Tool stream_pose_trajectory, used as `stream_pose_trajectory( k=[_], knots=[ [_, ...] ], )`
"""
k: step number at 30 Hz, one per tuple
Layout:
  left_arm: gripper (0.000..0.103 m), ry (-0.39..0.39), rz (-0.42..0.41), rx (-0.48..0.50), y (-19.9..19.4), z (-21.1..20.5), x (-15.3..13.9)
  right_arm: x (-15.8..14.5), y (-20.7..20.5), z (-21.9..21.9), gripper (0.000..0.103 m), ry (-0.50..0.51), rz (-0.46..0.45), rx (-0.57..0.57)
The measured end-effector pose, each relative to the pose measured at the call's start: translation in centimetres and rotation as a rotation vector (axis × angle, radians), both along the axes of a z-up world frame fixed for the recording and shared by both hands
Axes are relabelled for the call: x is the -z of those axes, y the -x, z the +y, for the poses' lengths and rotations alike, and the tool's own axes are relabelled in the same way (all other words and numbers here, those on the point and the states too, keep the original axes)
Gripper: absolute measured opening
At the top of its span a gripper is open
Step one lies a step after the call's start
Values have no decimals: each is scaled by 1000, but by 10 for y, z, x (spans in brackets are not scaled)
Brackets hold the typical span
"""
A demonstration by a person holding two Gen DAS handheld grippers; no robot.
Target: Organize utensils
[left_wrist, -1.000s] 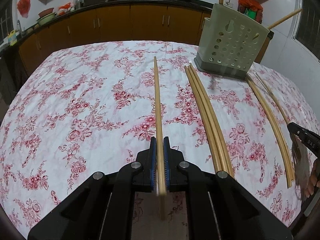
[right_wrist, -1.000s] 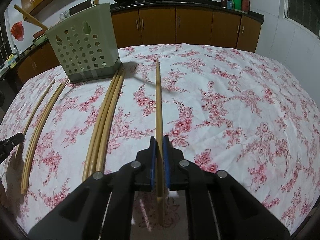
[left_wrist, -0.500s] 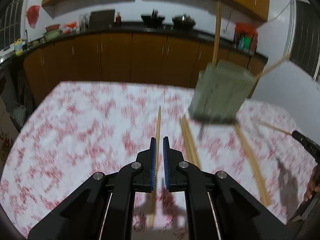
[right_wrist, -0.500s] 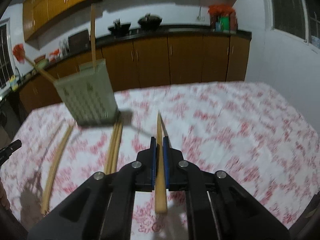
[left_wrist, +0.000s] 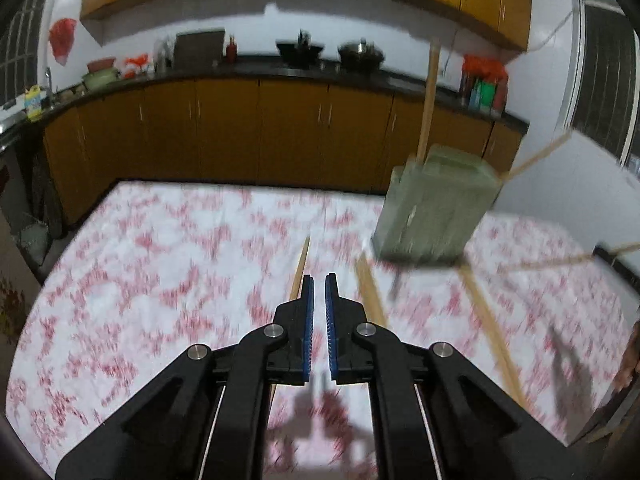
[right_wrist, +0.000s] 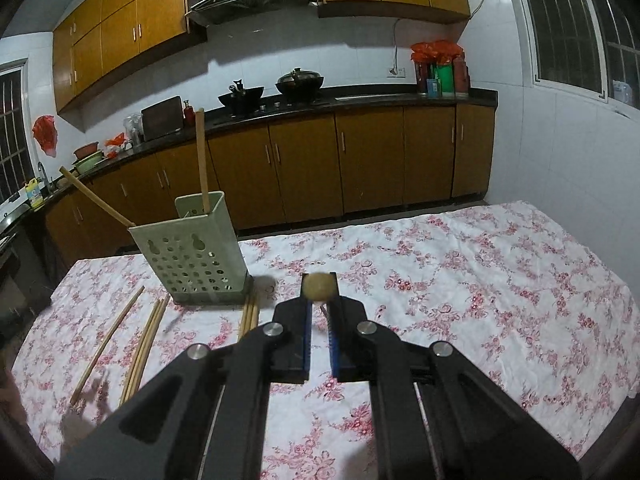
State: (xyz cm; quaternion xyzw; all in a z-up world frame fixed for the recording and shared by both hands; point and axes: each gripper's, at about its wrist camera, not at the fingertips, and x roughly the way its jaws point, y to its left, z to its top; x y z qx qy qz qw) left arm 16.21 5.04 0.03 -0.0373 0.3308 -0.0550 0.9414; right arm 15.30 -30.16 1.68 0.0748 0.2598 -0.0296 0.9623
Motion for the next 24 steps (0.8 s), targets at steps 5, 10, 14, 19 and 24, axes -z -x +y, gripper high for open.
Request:
stream_pose_trajectory(
  k=[5,10,14,19,24],
  knots=[
    [8,-24,114,22,3,14,43,1,2,0,8,-5,5,-5],
    [8,-36,162,50,8,20,66,4,1,2,8,-15,14,-11],
    [10,-55,183,61,11,19,78,6,0,3,8,-17,22,-17],
    [16,-65,179,54,10,17,77,6,0,3,8,-23,25,-17],
    [29,-82,181,35,12,19,80,7,0,2,8,-27,25,-16]
  ],
)
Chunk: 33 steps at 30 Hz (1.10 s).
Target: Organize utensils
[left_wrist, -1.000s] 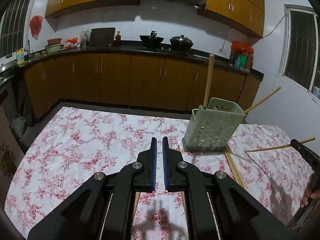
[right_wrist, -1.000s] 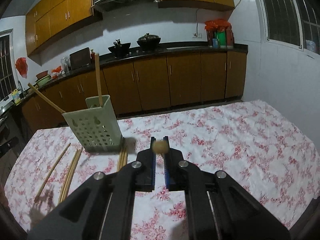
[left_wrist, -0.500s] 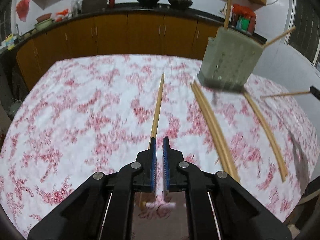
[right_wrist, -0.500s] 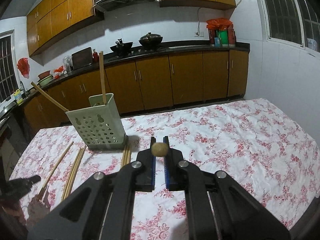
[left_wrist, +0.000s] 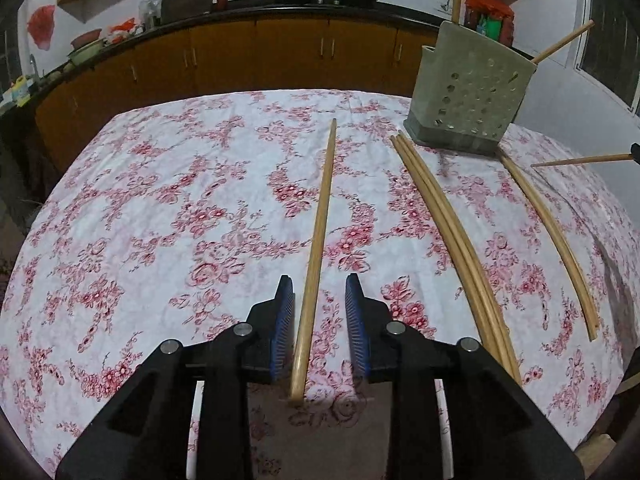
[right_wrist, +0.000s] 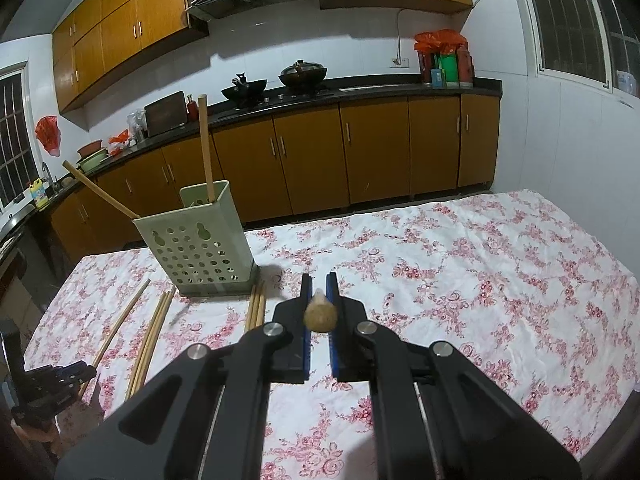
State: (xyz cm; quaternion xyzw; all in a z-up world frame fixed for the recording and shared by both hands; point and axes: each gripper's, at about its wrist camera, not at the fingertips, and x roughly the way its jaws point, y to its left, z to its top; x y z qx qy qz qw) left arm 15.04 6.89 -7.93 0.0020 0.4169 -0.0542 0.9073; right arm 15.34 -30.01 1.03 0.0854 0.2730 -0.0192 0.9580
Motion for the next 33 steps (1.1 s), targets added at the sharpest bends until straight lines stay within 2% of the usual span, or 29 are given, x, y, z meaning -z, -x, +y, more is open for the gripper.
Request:
stream_pose_trajectory(
  k=[3,7,8,14,18,21,25,30,33],
  knots=[
    [28,-13,17,5,1,0,3,1,-1,-1,8,-7,2,-1],
    [10,-53,9,9,2,-4,4,1,-1,-1,8,-9,2,0],
    [8,-58,9,8,3,-4,4,1,-1,-2,8,-10,2,0],
    [8,-63,-8,28,5,-10,-7,-4,1,-3,8,-10,-15,3],
    [8,-34,-97,30,7,-13,-38,-12,3,-4,8,-12,-37,6],
    [8,17,-187,10,9,-10,-70,-18,6,-6,8,-22,-54,5],
    [8,71,-271,-21,9,-6,-99,-24,8,-7,8,-30,-68,2],
    [7,115,-331,-41,7,-5,-122,-30,8,-4,8,-29,-82,-6],
    [7,154,-365,-23,4,-10,-144,-48,11,-4,8,-62,-126,-36]
  ],
)
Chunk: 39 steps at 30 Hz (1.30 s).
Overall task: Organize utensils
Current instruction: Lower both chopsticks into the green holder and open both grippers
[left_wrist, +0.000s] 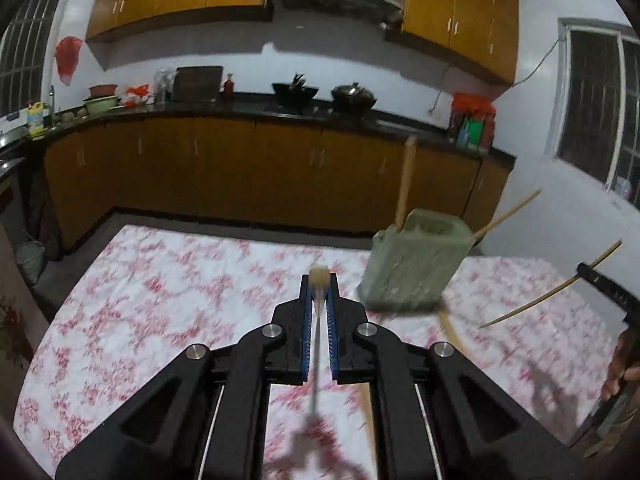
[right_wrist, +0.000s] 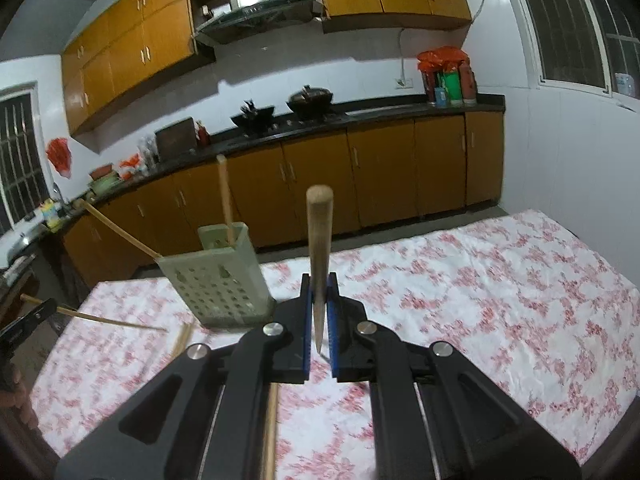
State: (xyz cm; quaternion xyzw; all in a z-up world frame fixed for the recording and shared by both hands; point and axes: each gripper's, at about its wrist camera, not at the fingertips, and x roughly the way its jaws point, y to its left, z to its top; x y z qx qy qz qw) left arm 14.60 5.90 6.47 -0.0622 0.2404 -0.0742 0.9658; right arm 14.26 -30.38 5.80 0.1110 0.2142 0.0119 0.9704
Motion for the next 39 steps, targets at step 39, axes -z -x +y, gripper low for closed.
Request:
stream_pose_trajectory(
  k=[39],
  knots=[
    [39,51,-202,99,-65,-79,-54,-65,-89,82,27,60,-62,-153]
  ],
)
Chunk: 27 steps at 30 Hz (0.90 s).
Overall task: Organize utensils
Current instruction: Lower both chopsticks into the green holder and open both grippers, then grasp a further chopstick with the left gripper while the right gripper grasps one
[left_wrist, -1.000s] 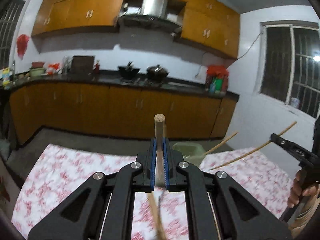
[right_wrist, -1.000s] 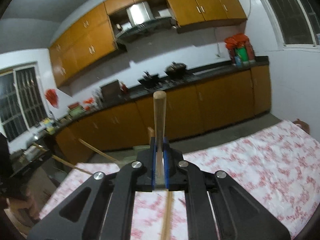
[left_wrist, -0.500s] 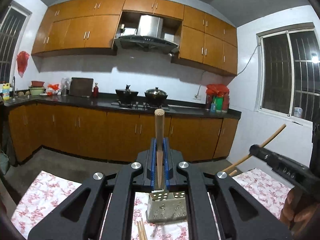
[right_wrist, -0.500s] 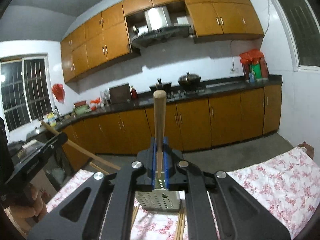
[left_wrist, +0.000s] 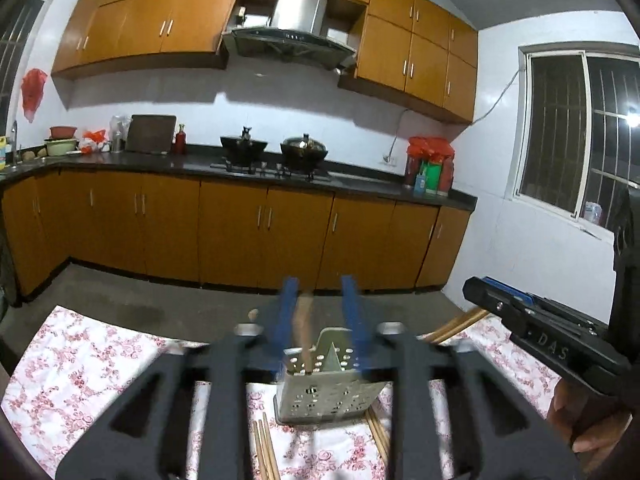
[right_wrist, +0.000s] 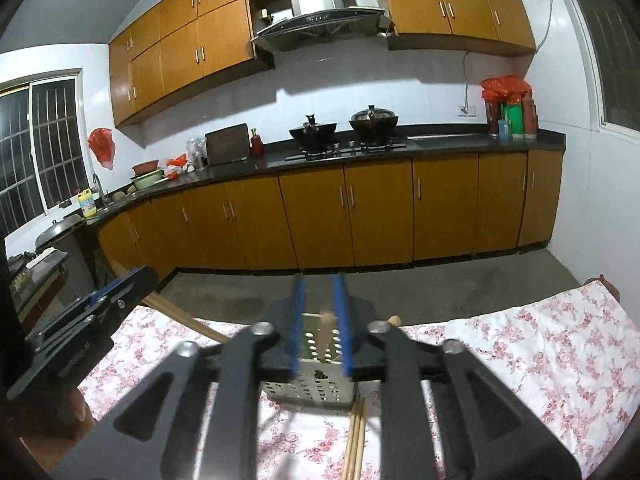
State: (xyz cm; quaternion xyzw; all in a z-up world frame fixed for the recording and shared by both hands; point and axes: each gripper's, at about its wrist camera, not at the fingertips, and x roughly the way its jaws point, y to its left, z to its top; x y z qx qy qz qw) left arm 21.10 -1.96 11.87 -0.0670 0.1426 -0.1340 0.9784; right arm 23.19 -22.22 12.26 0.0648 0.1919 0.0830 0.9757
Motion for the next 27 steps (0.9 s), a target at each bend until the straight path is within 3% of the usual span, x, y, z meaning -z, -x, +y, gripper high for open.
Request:
stream_pose_trajectory(
  k=[9,14,18,21,24,27],
  knots=[
    [47,61,-62,-14,31,18,-19,-15,47,-36,42,-18,-83,87],
    [49,55,-60,-85,64,45,-7,23,59,-74,42,-14,29,180],
    [49,-10,55,-142,66,56,33,82,51,-89,42,-44,224,187],
    [49,-74,183,-161,60,58,72,131,48,-81,26,-56,367,125],
    [49,-99,306,-141,56,58,111,166,52,-60,21,-47,457,59],
    [46,-117,375,-119,56,54,136,188,56,-39,18,-28,508,3]
  ],
)
